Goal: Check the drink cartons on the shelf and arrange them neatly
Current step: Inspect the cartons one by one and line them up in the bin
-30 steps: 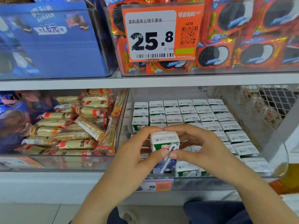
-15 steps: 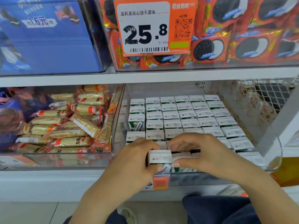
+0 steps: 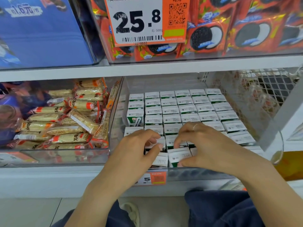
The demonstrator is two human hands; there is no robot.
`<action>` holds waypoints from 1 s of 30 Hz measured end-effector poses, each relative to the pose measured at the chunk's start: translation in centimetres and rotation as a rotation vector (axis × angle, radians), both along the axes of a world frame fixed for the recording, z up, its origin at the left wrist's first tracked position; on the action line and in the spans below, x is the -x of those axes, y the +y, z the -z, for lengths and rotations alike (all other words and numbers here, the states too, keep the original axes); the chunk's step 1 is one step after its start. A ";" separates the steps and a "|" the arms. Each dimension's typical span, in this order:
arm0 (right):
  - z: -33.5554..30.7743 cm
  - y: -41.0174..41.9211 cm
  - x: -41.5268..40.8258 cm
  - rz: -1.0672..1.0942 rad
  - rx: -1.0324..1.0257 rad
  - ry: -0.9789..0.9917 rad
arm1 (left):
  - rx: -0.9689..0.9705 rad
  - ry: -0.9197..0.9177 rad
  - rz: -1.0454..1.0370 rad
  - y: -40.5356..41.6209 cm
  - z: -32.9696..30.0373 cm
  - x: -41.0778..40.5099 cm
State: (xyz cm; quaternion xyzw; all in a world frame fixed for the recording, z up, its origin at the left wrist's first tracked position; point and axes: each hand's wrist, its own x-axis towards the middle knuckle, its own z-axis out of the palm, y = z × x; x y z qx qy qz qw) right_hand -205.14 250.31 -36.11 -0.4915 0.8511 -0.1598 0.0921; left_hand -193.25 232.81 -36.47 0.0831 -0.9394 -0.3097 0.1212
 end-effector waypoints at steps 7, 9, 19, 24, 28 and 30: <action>0.0 0.0 -0.1 0.037 0.122 -0.196 | -0.059 0.074 -0.036 0.0 0.2 0.4; -0.6 0.2 -0.1 0.087 0.230 -0.290 | -0.089 0.103 -0.050 -0.1 0.1 0.4; -2.6 0.7 0.6 0.476 1.030 -0.839 | -0.527 0.212 -0.048 1.1 -1.3 1.0; -2.2 -0.2 0.2 0.496 1.081 -0.998 | -0.764 0.053 0.065 2.0 -1.4 1.5; -2.0 -0.9 -0.3 0.420 1.107 -1.021 | -0.851 0.132 0.109 2.9 -1.4 1.9; -1.9 -1.1 -0.3 0.417 1.104 -1.020 | -0.858 0.180 0.089 2.9 -1.4 2.0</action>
